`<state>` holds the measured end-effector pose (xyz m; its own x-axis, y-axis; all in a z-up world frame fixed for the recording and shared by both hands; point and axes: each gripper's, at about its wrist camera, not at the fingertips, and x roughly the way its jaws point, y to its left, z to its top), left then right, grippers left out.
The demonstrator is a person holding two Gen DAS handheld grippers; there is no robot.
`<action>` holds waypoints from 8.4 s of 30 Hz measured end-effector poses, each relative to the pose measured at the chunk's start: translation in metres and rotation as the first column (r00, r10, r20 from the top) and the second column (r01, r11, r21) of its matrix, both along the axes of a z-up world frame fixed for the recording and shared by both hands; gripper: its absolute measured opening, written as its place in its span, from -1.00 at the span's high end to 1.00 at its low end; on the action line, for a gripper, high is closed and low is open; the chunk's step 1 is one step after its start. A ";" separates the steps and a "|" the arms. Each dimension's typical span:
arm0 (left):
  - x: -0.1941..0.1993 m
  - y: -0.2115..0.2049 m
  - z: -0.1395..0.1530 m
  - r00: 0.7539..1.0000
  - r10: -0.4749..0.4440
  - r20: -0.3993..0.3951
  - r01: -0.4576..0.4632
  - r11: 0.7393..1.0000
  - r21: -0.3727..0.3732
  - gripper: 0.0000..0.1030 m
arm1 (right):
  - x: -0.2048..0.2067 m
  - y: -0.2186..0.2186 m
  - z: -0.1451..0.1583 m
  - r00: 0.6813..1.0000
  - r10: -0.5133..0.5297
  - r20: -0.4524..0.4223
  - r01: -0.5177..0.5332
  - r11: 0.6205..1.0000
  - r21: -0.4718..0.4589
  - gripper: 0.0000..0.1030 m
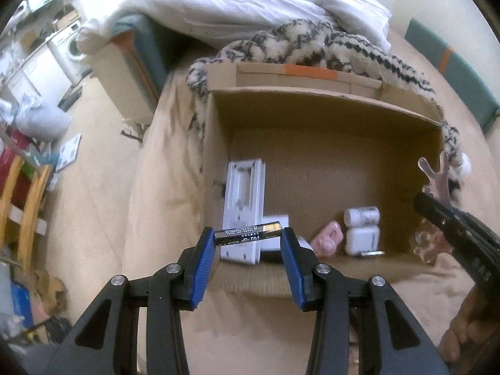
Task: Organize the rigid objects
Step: 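Carry the battery and pink toy into the box and open both grippers, then grasp the black flashlight with the right gripper and lift it, then grasp the pink perfume-bottle keychain with the left gripper while the right gripper holds the flashlight, then lower the keychain and flashlight into the box and open both grippers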
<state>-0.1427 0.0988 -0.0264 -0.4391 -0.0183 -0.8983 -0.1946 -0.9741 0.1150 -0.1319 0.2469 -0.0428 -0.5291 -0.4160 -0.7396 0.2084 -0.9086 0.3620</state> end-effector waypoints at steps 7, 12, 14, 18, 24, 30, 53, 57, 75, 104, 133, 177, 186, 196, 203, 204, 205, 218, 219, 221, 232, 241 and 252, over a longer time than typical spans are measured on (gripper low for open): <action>-0.028 0.024 -0.039 1.000 -0.026 0.017 0.027 0.996 -0.083 0.24 | -0.021 -0.009 -0.024 0.998 0.004 0.063 -0.005 1.000 0.015 0.65; -0.037 0.036 -0.059 1.000 -0.019 0.019 0.021 0.996 -0.084 0.24 | -0.029 -0.018 -0.033 0.996 0.019 0.089 -0.021 1.000 0.021 0.65; -0.039 0.040 -0.066 1.000 -0.017 0.026 0.019 0.995 -0.099 0.24 | -0.032 -0.017 -0.035 0.995 0.013 0.097 -0.015 1.000 0.020 0.65; -0.043 0.045 -0.078 0.999 -0.010 0.032 0.014 0.992 -0.125 0.24 | -0.035 -0.012 -0.038 0.993 -0.012 0.117 0.010 1.000 0.013 0.65; -0.053 0.051 -0.089 0.998 0.045 0.033 -0.040 0.988 -0.152 0.24 | -0.036 -0.009 -0.036 0.993 -0.024 0.114 0.024 1.000 0.001 0.65; -0.055 0.056 -0.092 0.999 0.034 0.024 -0.030 0.984 -0.174 0.24 | -0.036 -0.004 -0.031 0.994 -0.033 0.101 0.033 0.999 0.008 0.65; -0.033 0.028 -0.052 0.999 0.035 -0.002 -0.035 0.993 -0.113 -0.32 | -0.022 0.005 0.001 0.999 -0.020 0.030 0.023 0.994 -0.107 -1.00; -0.020 0.020 -0.040 1.000 0.030 0.002 -0.030 0.994 -0.102 -0.32 | -0.004 0.010 0.008 1.000 -0.017 0.018 0.018 0.996 -0.088 -1.00; 0.061 -0.054 -0.001 0.999 0.001 -0.054 0.000 1.000 0.013 -0.32 | 0.085 0.019 0.014 0.998 -0.059 0.022 0.060 0.998 -0.029 -1.00; 0.083 -0.094 -0.033 0.997 0.053 0.056 -0.058 0.994 0.095 -0.32 | 0.098 -0.051 -0.120 0.908 -0.033 0.418 -0.105 0.947 0.305 -0.44; 0.079 -0.096 -0.050 0.993 0.083 0.084 -0.086 0.996 0.038 -0.32 | 0.117 0.005 0.058 0.995 0.047 -0.092 -0.036 0.992 0.118 0.60; 0.122 0.080 -0.143 0.819 -0.187 0.543 0.249 0.968 -0.042 -0.32 | 0.093 0.086 0.023 0.981 -0.187 0.041 0.191 0.965 -0.178 0.60; 0.122 0.080 -0.162 0.817 -0.191 0.544 0.290 0.952 -0.102 -0.15 | 0.093 0.082 0.021 0.983 -0.176 0.051 0.183 0.970 -0.163 0.60; 0.099 0.044 -0.147 0.851 -0.170 0.497 0.270 0.953 -0.136 -0.14 | 0.093 0.081 0.021 0.982 -0.184 0.046 0.189 0.971 -0.146 0.60; 0.066 -0.005 -0.119 0.885 -0.137 0.446 0.219 0.966 -0.138 -0.14 | 0.096 0.075 0.023 0.985 -0.172 0.025 0.174 0.976 -0.129 0.60; 0.060 -0.014 -0.111 0.895 -0.134 0.426 0.212 0.967 -0.141 -0.14 | 0.098 0.074 0.026 0.986 -0.166 0.012 0.166 0.978 -0.130 0.60; 0.055 -0.020 -0.105 0.902 -0.130 0.411 0.205 0.968 -0.143 -0.14 | 0.099 0.073 0.028 0.987 -0.160 0.003 0.159 0.978 -0.132 0.60; -0.018 -0.050 0.023 0.998 -0.056 0.028 0.056 0.998 -0.002 -0.14 | 0.061 0.039 0.120 0.981 -0.092 -0.168 0.054 0.974 -0.219 0.60; -0.015 -0.047 0.031 0.998 -0.059 0.025 0.059 0.998 0.015 -0.14 | 0.056 0.033 0.128 0.978 -0.082 -0.192 0.040 0.976 -0.213 0.60; -0.027 -0.044 0.036 0.999 -0.042 0.026 0.040 0.998 0.056 -0.14 | 0.045 0.026 0.141 0.969 -0.075 -0.235 0.024 0.977 -0.212 0.60; -0.061 -0.025 -0.015 0.997 -0.012 0.072 0.009 0.999 0.034 -0.14 | -0.009 0.011 0.051 0.993 -0.099 -0.070 0.092 0.991 -0.092 0.60; -0.067 0.006 -0.049 0.993 -0.043 0.107 0.039 0.999 0.037 -0.14 | -0.020 0.002 -0.020 0.990 -0.066 0.125 0.066 0.998 0.003 0.60; -0.063 0.025 -0.058 0.991 -0.078 0.104 0.076 0.997 0.022 -0.72 | -0.015 0.005 -0.027 0.988 -0.078 0.131 0.079 0.997 0.000 0.52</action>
